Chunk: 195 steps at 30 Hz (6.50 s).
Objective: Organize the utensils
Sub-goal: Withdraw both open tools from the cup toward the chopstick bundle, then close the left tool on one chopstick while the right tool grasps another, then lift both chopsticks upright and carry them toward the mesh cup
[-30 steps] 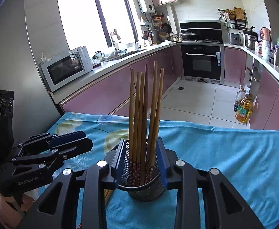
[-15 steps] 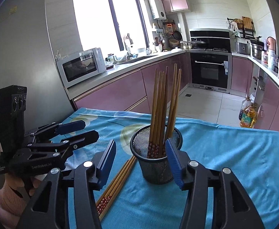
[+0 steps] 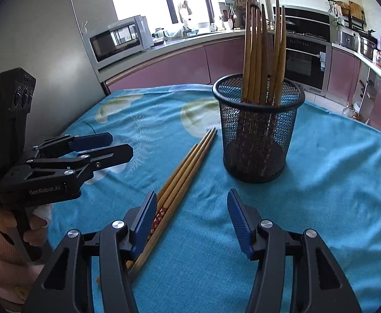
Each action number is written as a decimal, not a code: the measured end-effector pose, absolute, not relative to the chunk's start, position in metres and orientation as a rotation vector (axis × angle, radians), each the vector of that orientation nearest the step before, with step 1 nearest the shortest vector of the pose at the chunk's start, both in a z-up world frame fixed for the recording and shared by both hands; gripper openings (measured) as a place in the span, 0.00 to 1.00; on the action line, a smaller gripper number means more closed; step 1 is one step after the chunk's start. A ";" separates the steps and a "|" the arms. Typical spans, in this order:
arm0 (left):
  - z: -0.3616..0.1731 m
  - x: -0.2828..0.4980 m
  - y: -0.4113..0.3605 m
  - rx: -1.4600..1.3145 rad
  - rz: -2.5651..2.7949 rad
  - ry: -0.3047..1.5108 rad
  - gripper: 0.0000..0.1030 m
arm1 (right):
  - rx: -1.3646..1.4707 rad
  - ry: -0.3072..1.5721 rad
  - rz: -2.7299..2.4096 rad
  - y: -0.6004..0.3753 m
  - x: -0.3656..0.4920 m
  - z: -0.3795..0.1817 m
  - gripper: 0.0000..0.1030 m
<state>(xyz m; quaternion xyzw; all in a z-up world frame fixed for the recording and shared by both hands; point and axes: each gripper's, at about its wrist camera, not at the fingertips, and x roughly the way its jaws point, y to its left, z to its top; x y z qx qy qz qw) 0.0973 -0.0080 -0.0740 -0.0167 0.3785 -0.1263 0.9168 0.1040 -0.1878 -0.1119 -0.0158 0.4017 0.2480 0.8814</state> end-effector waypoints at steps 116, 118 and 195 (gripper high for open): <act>-0.118 0.113 -0.044 -0.034 -0.334 0.914 0.08 | 0.018 0.893 0.504 -0.177 0.123 -0.128 0.06; -0.118 0.113 -0.045 -0.029 -0.341 0.913 0.08 | 0.010 0.902 0.508 -0.174 0.124 -0.130 0.06; -0.047 0.084 -0.048 -0.066 -0.417 0.766 0.08 | 0.079 0.712 0.520 -0.212 0.100 -0.076 0.06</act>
